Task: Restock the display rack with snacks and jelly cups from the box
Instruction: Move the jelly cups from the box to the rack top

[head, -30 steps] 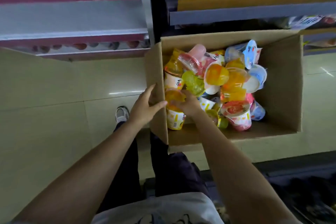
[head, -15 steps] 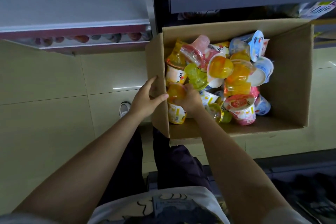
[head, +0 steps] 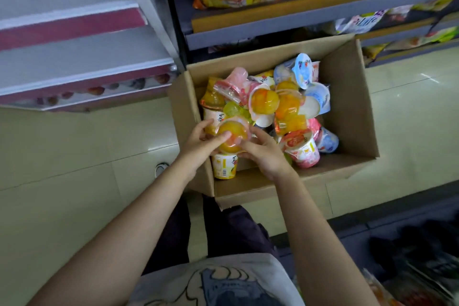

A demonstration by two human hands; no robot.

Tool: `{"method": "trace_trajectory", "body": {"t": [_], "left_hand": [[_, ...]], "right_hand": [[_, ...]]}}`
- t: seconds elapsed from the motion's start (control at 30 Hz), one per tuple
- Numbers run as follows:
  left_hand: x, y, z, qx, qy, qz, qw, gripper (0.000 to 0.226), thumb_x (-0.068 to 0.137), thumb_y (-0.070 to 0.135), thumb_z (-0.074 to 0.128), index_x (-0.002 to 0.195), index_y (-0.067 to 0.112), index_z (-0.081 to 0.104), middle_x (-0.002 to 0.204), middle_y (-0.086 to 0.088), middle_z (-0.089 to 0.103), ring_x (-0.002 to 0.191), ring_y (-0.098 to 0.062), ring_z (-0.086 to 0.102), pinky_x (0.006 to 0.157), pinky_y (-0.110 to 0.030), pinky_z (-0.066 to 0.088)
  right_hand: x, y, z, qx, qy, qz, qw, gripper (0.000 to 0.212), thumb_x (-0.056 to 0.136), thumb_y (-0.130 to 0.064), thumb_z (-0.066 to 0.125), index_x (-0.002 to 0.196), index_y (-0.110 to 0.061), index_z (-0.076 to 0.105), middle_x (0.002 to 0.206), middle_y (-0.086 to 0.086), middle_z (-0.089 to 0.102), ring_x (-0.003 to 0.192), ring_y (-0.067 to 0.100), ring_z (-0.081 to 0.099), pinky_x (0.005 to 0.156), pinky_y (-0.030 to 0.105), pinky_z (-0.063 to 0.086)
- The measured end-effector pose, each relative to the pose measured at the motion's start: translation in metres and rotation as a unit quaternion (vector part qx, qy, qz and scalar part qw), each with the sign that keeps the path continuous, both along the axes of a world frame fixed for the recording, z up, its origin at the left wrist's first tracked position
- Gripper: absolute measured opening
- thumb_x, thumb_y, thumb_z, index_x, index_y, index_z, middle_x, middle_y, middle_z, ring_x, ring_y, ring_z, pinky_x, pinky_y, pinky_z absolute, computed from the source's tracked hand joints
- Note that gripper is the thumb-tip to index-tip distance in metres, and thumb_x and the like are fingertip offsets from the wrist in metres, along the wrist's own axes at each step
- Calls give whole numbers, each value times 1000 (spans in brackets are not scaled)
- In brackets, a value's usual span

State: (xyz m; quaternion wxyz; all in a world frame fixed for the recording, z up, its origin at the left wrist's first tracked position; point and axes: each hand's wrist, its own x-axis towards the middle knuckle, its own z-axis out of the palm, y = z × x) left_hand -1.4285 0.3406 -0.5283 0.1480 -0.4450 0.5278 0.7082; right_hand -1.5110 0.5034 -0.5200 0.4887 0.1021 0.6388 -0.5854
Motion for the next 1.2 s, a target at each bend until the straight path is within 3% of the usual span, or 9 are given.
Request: {"method": "trace_trajectory", "body": {"t": [0.17,0.27,0.33,0.47,0.63,0.77,0.93,1.07,1.2], "left_hand": [[-13,9,-3,72,-23,-49,996,74,70,36,87,134,24,54,124,-5,67,106,-23,69,89,-43,58],[-15,19,-8,121,-39,-21,992,49,86,19,74,130,22,55,124,-10,64,95,-28,70,75,-41,61],[-16,25,-9,173,-34,14,984,44,83,24,74,123,27,59,115,-8,66,87,-25,71,68,-36,59],[-23,29,-16,154,-25,67,986,58,73,33,78,128,23,59,121,-11,68,98,-30,71,71,-39,60],[-41,17,-27,53,-34,117,991,54,80,27,80,126,20,54,131,-8,57,114,-32,63,66,-38,61],[-54,10,-30,29,-28,117,992,55,80,27,82,126,21,53,131,-5,56,114,-29,62,67,-39,61],[-58,10,-30,30,-21,119,992,45,82,26,80,118,25,53,131,-5,54,114,-27,61,68,-38,61],[-53,8,-30,29,-20,118,992,47,80,27,81,118,26,53,130,-5,55,115,-27,61,69,-40,61],[-46,5,-28,25,-14,113,993,49,80,29,81,120,25,53,129,-3,55,115,-27,61,73,-42,62]], "right_hand": [[-7,9,6,-9,-5,-59,998,24,95,6,51,100,-7,70,70,4,65,62,18,61,66,28,58],[0,-4,5,-19,-11,-32,999,23,96,5,48,99,-5,69,60,5,57,55,18,54,60,30,53],[-2,-7,4,-46,-30,-65,996,18,95,4,47,103,-4,61,57,9,50,54,22,49,57,35,46],[-15,0,-3,-2,-34,-146,989,20,95,-4,55,113,-13,49,77,11,62,69,25,60,63,33,54],[-45,5,-27,97,69,-156,981,63,91,-21,68,144,-37,36,114,17,64,99,33,68,85,45,60],[-65,-6,-64,146,92,-105,980,77,73,-48,75,137,-61,34,144,1,50,121,32,59,91,55,56],[-68,-15,-58,197,109,-93,970,73,85,-30,75,142,-46,32,131,-3,48,112,33,60,80,53,59],[-63,-10,-62,215,105,-80,968,79,85,-23,78,146,-33,30,120,1,51,82,27,68,55,32,59],[-59,-11,-61,245,121,-73,959,84,77,-32,84,144,-38,34,131,3,54,94,31,69,71,44,62]]}}
